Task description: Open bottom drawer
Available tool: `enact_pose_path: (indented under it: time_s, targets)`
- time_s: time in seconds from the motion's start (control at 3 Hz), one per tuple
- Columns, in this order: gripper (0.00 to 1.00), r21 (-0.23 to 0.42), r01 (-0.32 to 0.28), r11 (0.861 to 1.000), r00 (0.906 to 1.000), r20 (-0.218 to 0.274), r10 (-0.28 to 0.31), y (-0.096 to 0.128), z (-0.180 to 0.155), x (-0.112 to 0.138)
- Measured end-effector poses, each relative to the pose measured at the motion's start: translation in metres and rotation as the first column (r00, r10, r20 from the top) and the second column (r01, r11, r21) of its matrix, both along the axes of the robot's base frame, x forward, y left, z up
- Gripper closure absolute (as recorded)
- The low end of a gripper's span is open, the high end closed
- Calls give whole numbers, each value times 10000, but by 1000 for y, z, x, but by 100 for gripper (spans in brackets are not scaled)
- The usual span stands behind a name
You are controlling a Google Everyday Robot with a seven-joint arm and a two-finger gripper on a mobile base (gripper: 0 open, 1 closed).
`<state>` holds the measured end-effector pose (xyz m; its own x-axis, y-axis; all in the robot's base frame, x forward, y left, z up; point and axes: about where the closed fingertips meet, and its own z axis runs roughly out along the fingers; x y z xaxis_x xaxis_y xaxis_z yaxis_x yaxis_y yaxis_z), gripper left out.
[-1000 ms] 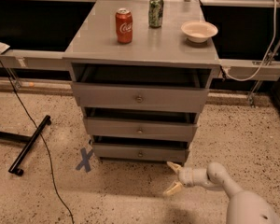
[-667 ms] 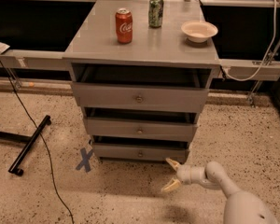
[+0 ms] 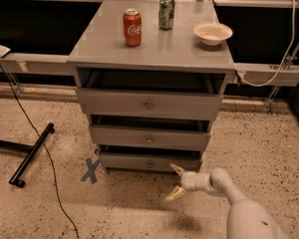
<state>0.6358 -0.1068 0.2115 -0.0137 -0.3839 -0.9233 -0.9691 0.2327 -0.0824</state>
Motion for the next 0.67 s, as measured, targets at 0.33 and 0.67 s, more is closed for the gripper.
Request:
enact_pose_path:
  time_s: [0.33,0.67]
  targets:
    - [0,-509,-13,9987,9976,694,48,10,-8,13]
    - [0,-503,28,9987,9975,712,8,12,-9,12]
